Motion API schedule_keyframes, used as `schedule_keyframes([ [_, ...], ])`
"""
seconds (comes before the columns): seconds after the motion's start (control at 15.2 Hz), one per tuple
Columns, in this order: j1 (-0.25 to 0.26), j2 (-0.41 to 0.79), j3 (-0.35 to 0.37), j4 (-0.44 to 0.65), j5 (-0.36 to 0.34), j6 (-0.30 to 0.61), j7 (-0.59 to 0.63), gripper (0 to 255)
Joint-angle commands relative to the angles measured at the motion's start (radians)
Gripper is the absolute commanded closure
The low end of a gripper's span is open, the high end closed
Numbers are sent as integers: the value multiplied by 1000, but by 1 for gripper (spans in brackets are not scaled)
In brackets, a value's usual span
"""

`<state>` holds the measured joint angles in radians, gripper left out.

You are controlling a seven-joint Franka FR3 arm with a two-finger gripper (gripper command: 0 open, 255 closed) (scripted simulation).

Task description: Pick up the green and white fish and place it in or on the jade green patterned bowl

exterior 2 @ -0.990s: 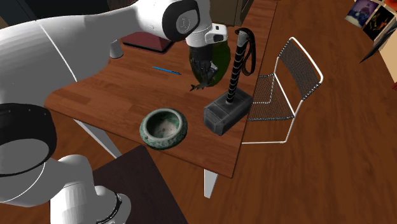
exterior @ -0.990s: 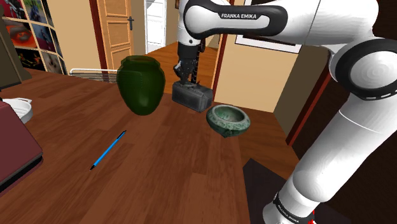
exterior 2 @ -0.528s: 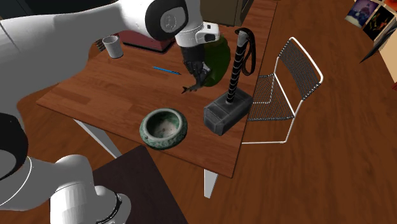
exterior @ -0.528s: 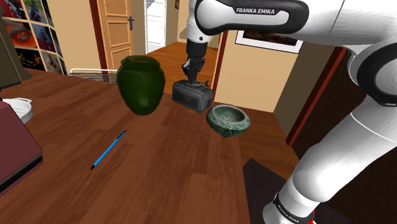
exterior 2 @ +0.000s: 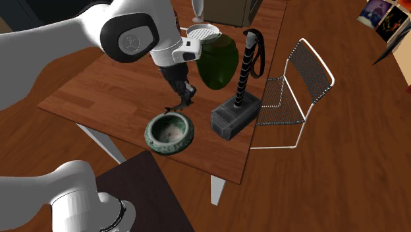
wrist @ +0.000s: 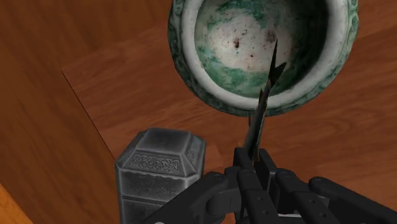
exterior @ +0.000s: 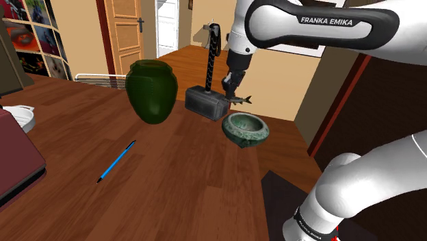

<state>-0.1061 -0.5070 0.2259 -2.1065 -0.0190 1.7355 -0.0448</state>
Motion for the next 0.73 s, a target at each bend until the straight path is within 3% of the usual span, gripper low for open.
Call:
schedule_keyframes([
  [0.0, 8, -89, -18, -64, 11, -24, -18, 255],
  [0.2, 20, -204, -39, -146, 19, -56, -36, 255],
  [0.66, 26, -226, -34, -255, 24, 31, -30, 255],
])
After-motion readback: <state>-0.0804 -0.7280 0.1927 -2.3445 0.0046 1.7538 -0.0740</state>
